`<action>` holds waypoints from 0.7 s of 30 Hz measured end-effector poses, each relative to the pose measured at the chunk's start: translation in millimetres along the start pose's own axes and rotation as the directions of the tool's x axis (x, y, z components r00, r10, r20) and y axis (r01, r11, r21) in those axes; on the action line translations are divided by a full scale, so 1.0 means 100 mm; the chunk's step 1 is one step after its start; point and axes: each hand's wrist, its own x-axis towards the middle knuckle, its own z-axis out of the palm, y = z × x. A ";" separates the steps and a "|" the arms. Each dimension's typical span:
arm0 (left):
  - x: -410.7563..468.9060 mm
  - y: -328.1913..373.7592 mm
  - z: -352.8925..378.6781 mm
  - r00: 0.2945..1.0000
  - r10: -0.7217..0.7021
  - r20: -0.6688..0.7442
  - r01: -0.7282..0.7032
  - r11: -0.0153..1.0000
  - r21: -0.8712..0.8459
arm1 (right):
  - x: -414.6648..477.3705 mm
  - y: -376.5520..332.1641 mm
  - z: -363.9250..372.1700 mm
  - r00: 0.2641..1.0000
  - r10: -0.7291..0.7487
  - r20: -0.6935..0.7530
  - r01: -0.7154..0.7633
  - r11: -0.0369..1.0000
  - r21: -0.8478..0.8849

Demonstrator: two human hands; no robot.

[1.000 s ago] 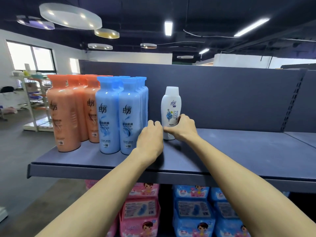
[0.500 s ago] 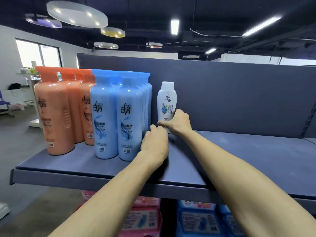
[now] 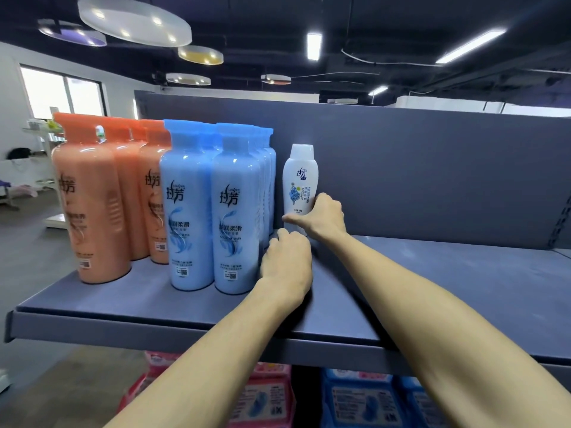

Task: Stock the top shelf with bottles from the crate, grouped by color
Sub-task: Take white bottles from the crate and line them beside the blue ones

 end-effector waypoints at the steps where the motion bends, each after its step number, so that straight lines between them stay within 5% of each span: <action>1: 0.01 0.00 0.00 1.000 0.003 -0.001 -0.003 1.000 -0.003 | 0.00 0.00 0.00 1.000 -0.004 -0.001 0.004 1.000 0.000; 21: -0.02 -0.06 -0.10 0.997 0.076 -0.025 -0.077 0.997 -0.005 | -0.03 0.02 -0.05 0.994 -0.007 0.113 0.013 0.998 -0.055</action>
